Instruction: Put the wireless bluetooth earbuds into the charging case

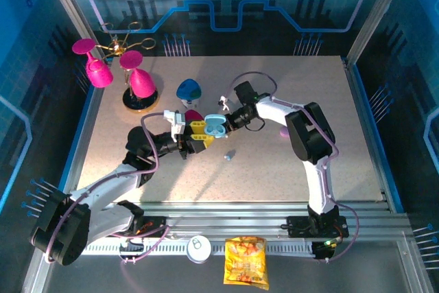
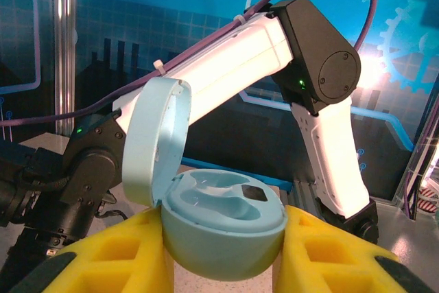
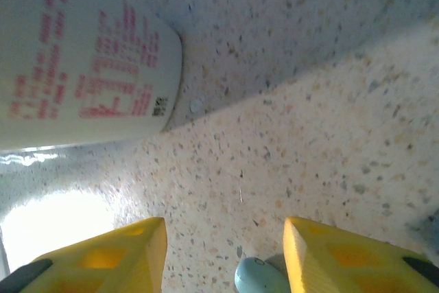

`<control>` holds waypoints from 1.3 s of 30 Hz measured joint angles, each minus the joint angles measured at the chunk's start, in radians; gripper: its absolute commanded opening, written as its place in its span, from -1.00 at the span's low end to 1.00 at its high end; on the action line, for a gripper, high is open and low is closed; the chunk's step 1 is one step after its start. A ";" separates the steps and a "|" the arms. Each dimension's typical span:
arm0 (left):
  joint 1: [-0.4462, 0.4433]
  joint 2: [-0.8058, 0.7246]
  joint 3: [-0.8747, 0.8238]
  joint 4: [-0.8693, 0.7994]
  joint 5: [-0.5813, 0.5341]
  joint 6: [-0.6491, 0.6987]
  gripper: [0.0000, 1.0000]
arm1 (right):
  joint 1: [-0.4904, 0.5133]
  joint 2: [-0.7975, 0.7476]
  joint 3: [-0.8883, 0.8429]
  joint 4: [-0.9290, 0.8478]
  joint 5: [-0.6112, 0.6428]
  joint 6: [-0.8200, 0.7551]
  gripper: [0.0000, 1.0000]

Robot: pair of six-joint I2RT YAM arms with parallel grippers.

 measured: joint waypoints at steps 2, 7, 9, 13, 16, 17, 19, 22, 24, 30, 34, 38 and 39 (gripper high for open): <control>0.000 0.000 0.000 -0.003 0.000 0.000 -0.33 | 0.000 0.003 0.000 -0.010 -0.009 -0.007 -0.11; 0.000 0.000 0.000 -0.005 0.000 0.000 -0.33 | 0.000 0.003 -0.021 -0.014 -0.029 -0.026 -0.14; 0.000 0.000 0.000 -0.005 0.000 0.000 -0.34 | -0.001 0.003 -0.036 -0.015 -0.035 -0.032 -0.15; 0.000 0.000 0.000 -0.004 0.000 0.000 -0.34 | -0.008 0.002 -0.043 -0.014 -0.047 -0.045 -0.17; 0.000 0.000 0.000 -0.004 0.000 0.000 -0.34 | -0.009 0.002 -0.046 -0.012 -0.049 -0.052 -0.17; 0.000 0.000 0.000 -0.004 0.000 0.000 -0.34 | -0.009 0.002 -0.047 -0.011 -0.050 -0.053 -0.18; 0.000 0.000 0.000 -0.004 0.000 0.000 -0.34 | -0.009 0.002 -0.047 -0.012 -0.050 -0.056 -0.22; 0.000 0.000 0.000 -0.005 0.000 0.000 -0.33 | -0.009 0.001 -0.048 -0.014 -0.052 -0.060 -0.23; 0.000 0.000 0.000 -0.005 0.000 0.000 -0.34 | -0.011 -0.003 -0.056 -0.014 -0.057 -0.064 -0.23; 0.000 0.000 0.000 -0.004 0.000 0.000 -0.34 | -0.013 -0.031 -0.100 -0.022 -0.073 -0.074 -0.26; 0.000 0.002 0.000 -0.003 0.000 0.000 -0.33 | -0.013 -0.033 -0.106 -0.021 -0.073 -0.074 -0.29; 0.000 0.007 0.000 0.000 0.000 -0.001 -0.33 | -0.013 -0.033 -0.106 -0.024 -0.072 -0.074 -0.41; 0.000 0.007 0.000 0.000 0.000 -0.001 -0.34 | -0.013 -0.033 -0.106 -0.025 -0.072 -0.074 -0.43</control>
